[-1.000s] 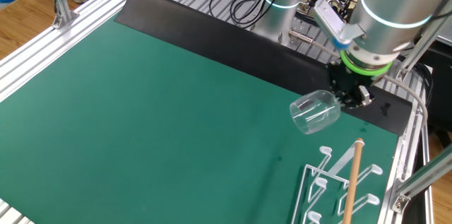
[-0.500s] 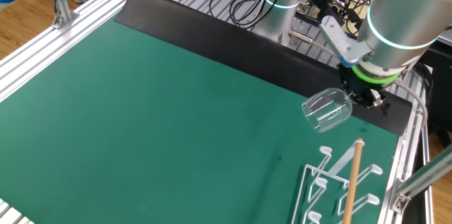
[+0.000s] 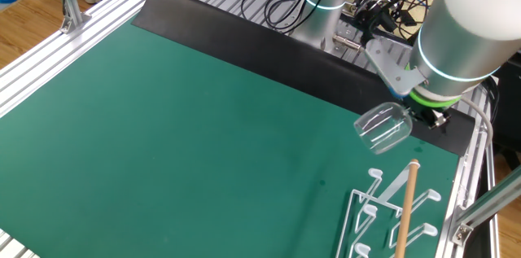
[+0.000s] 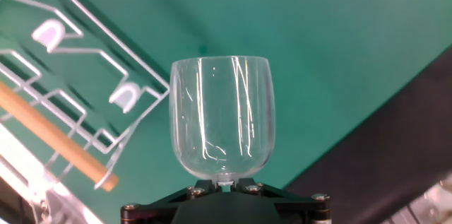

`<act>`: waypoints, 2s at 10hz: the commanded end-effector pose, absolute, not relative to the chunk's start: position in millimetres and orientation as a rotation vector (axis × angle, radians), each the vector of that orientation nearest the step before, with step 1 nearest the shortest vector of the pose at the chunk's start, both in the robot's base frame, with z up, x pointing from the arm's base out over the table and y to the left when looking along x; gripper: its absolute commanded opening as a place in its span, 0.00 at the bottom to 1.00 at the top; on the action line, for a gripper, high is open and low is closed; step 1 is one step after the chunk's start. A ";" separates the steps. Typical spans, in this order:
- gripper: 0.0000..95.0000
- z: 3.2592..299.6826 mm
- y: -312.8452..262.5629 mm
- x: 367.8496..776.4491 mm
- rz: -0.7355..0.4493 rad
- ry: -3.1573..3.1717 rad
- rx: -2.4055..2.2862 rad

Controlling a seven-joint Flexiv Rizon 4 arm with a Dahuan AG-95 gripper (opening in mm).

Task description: Put the cup on the cup rack

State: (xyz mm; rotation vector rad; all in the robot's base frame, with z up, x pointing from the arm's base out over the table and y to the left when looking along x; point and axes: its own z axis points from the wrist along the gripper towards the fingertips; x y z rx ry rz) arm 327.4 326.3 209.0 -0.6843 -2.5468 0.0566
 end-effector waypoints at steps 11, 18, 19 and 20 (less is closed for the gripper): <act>0.00 212.8 339.2 317.0 -0.044 -2.422 -0.670; 0.00 216.1 345.4 321.9 -0.048 -2.377 -0.701; 0.00 216.1 346.3 322.1 -0.045 -2.373 -0.705; 0.00 215.9 346.5 322.0 -0.050 -2.364 -0.712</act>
